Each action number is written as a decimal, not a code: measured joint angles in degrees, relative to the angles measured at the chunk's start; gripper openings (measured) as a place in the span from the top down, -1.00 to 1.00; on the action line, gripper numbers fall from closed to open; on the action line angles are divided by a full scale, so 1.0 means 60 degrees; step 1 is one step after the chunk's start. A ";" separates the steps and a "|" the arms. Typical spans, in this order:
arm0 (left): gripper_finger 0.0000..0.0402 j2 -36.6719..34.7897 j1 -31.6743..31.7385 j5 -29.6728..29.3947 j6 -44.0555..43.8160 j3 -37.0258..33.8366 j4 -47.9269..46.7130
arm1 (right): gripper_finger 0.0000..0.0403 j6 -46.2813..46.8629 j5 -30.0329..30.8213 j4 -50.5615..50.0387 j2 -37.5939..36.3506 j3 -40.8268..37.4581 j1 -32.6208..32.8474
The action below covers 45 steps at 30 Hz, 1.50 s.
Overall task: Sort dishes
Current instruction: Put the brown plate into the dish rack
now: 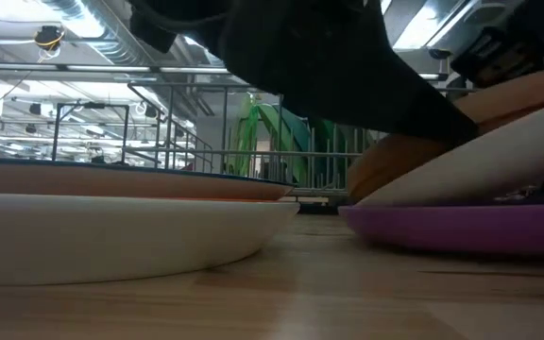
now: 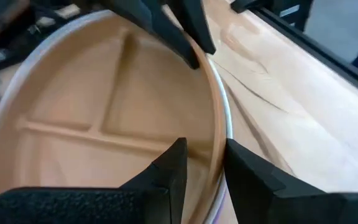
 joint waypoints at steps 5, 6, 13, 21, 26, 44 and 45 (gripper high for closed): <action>0.53 0.0000 0.0015 0.0204 0.0056 -0.0004 0.0142 | 0.85 -0.0215 -0.0027 0.0248 0.0000 0.0000 0.0000; 0.53 0.0000 0.0016 0.0212 0.0053 -0.0004 0.0186 | 0.85 -0.0214 -0.0032 0.0244 0.0000 0.0000 0.0000; 0.89 0.0004 0.0011 0.0284 0.0105 -0.0008 0.0215 | 0.84 -0.0224 -0.0068 0.0202 0.0000 0.0000 0.0000; 0.97 0.0025 -0.0185 0.0225 0.0113 -0.0022 0.0675 | 0.84 0.0074 -0.0089 -0.0028 -0.0009 0.0140 0.0005; 0.98 -0.0011 -0.0239 0.0164 -0.0152 -0.0022 0.0848 | 0.84 0.0584 -0.0156 -0.0714 -0.0022 0.0593 0.0011; 1.00 -0.0051 -0.0243 0.0100 -0.0235 -0.0001 0.1296 | 0.51 0.0997 -0.0553 -0.2080 -0.0018 0.1661 -0.0007; 1.00 -0.0051 -0.0245 0.0094 -0.0235 0.0000 0.1295 | 0.43 0.1018 -0.0557 -0.2080 -0.0018 0.1661 -0.0007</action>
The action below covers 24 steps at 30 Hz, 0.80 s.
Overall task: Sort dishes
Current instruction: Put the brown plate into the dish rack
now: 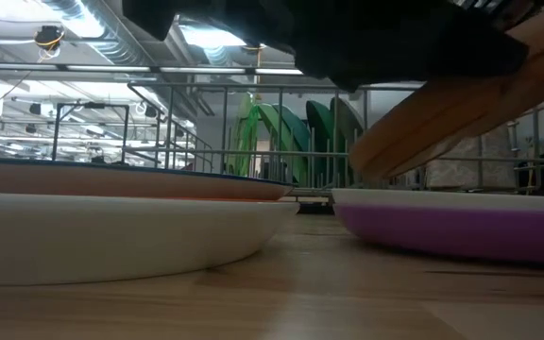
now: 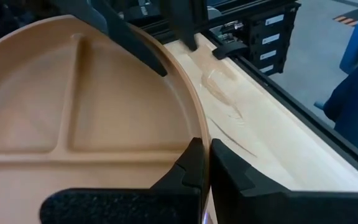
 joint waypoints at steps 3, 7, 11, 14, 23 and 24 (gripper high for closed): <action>1.00 0.0000 -0.0038 -0.0072 -0.0056 -0.0004 -0.0007 | 0.23 -0.0007 0.0023 0.0022 0.0000 0.0000 0.0006; 1.00 -0.0083 -0.0088 -0.0085 -0.0284 -0.0005 0.0064 | 0.12 0.0351 0.0260 -0.0529 0.0007 0.0329 0.0007; 1.00 -0.0322 -0.0144 -0.0303 -0.0393 -0.0007 0.0255 | 0.11 0.0359 0.0897 -0.2039 0.0015 0.1255 0.0011; 1.00 -0.0429 -0.0170 -0.0382 -0.0364 -0.0007 0.0237 | 0.11 0.0332 0.1381 -0.3193 0.0011 0.2174 0.0011; 1.00 -0.0470 -0.0313 -0.0429 -0.0894 -0.0007 0.0974 | 0.11 -0.0168 0.2586 -0.6024 0.0008 0.4786 0.0018; 1.00 -0.0470 -0.0333 -0.0430 -0.1037 -0.0007 0.1128 | 0.11 -0.0195 0.2775 -0.6344 -0.0011 0.5063 0.0018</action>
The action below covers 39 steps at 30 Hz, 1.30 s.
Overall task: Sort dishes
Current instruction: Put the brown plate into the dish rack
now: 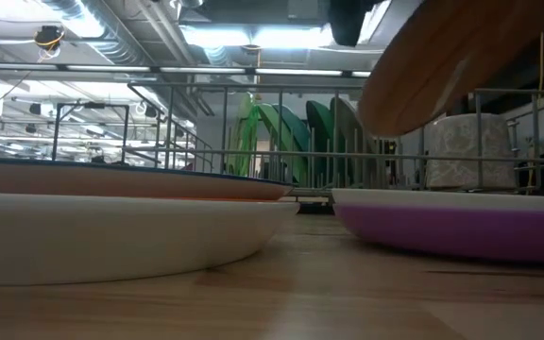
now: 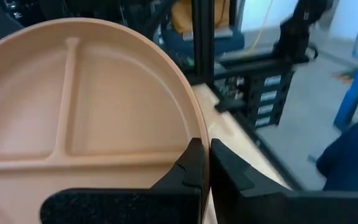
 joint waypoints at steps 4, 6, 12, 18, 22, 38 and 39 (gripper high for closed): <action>1.00 0.0000 -0.0099 -0.0003 -0.0522 0.0000 0.0756 | 0.11 -0.0027 0.0806 -0.0901 -0.0229 0.0916 -0.0004; 1.00 -0.0004 -0.0132 -0.0008 -0.0708 0.0000 0.1203 | 0.11 -0.0031 0.1201 -0.1133 -0.0490 0.1294 -0.0004; 1.00 -0.0004 -0.0206 -0.0518 -0.1011 0.0000 0.3035 | 0.11 -0.0033 0.2198 -0.1131 -0.1564 0.1742 -0.0011; 1.00 -0.0007 -0.0183 -0.1407 -0.0919 0.0000 0.5822 | 0.11 0.0039 0.2805 -0.1140 -0.2633 0.1742 -0.0011; 1.00 -0.0007 -0.0095 -0.2510 -0.0476 0.0000 0.7258 | 0.11 0.0045 0.2805 -0.1132 -0.3146 0.1742 -0.0011; 1.00 -0.2695 0.2188 -0.3483 -0.3322 -0.3876 0.8329 | 0.11 0.0008 0.3022 -0.1494 -0.3545 0.1702 -0.0011; 1.00 -0.2782 0.2397 -0.3339 -0.3802 -0.4107 0.8194 | 0.11 -0.0014 0.3079 -0.1481 -0.3545 0.1702 -0.0011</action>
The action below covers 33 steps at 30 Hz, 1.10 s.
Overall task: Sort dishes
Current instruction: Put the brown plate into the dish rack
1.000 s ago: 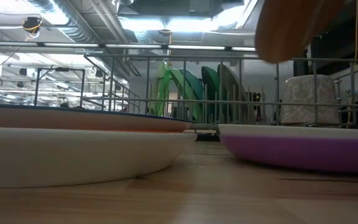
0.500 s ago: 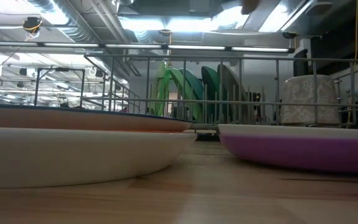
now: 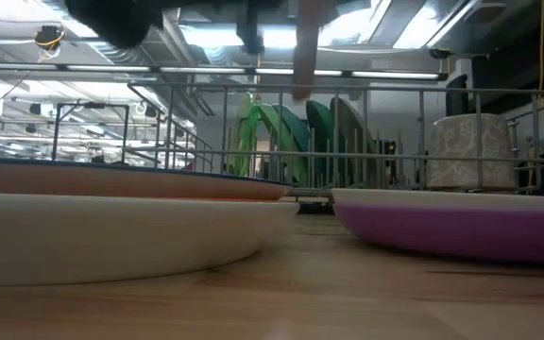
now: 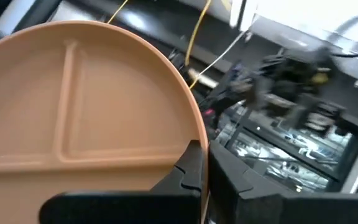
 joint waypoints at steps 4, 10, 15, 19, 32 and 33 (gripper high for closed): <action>1.00 0.0025 0.0691 0.0326 -0.1370 -0.0521 -0.0258 | 0.11 -0.0096 0.0070 0.0015 0.0004 0.0000 0.0000; 1.00 0.0031 0.1184 0.0415 -0.1639 -0.0689 -0.0074 | 0.11 -0.0123 0.0057 0.0037 0.0004 0.0000 0.0000; 1.00 0.0031 0.1198 0.0520 -0.1579 -0.0691 0.0011 | 0.11 -0.0122 0.0056 0.0022 0.0004 0.0000 0.0000; 1.00 0.0031 0.1205 0.0443 -0.1723 -0.0691 -0.0069 | 0.11 -0.0074 0.0050 0.0018 0.0004 0.0000 0.0000; 1.00 0.0039 0.1198 -0.0207 -0.1926 -0.0691 -0.0124 | 0.11 0.0340 -0.0189 -0.0018 0.0082 0.0000 0.0000; 1.00 0.0039 0.1198 -0.0246 -0.1936 -0.0691 -0.0129 | 0.11 0.0343 -0.0205 -0.0018 0.0138 0.0000 0.0000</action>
